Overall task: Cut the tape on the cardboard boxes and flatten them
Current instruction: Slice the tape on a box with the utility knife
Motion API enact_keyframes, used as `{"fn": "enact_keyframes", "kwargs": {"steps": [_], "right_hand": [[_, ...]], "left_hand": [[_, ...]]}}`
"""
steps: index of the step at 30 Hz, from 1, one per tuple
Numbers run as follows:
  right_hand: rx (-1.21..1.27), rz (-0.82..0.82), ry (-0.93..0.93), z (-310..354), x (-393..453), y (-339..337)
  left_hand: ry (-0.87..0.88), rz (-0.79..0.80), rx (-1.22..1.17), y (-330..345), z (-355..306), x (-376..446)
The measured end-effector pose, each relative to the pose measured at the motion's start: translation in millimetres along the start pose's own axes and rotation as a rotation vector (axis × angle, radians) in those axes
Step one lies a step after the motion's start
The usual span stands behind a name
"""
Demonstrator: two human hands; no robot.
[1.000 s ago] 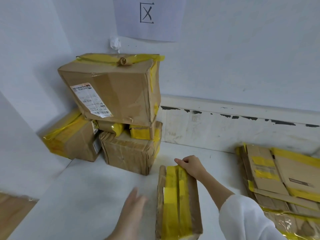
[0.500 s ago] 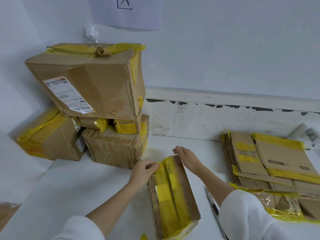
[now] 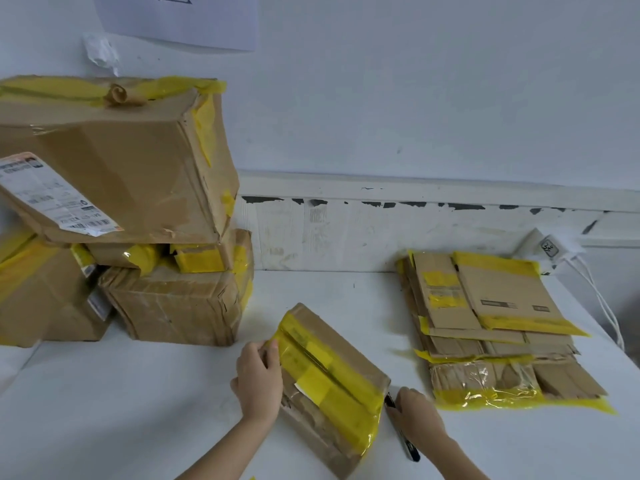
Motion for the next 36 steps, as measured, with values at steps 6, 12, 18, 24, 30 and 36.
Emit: {"fn": "enact_keyframes", "kwargs": {"steps": [6, 12, 18, 24, 30, 36], "right_hand": [[0.538, 0.065, 0.073, 1.8, -3.1, -23.8], [0.673, -0.095, -0.195, 55.4, -30.1, -114.9], [-0.215, -0.376, -0.524, 144.5, -83.2, -123.0], [-0.441, -0.331, -0.516, 162.3, -86.4, -104.6], [-0.456, -0.372, -0.547, 166.4, -86.0, -104.3], [-0.489, -0.378, -0.577, 167.5, -88.4, -105.4]], "left_hand": [[-0.003, 0.035, -0.003, -2.6, -1.2, 1.0], [-0.001, 0.219, -0.186, -15.1, 0.9, 12.1], [-0.023, 0.193, -0.243, -15.9, 0.4, 7.2], [-0.020, 0.199, -0.244, -15.3, 0.1, 6.9], [-0.016, 0.188, -0.171, -16.3, -0.1, 8.4], [-0.035, 0.201, -0.148, -15.2, 0.8, 10.7]]}}
Point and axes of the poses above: each hand's wrist, its own x-axis towards the middle knuckle, its own y-axis out of the palm, z = x × y, the point moved 4 cm from there along x, towards the middle knuckle, and after that the axes turned 3 degrees about y, right-handed, at the moved point
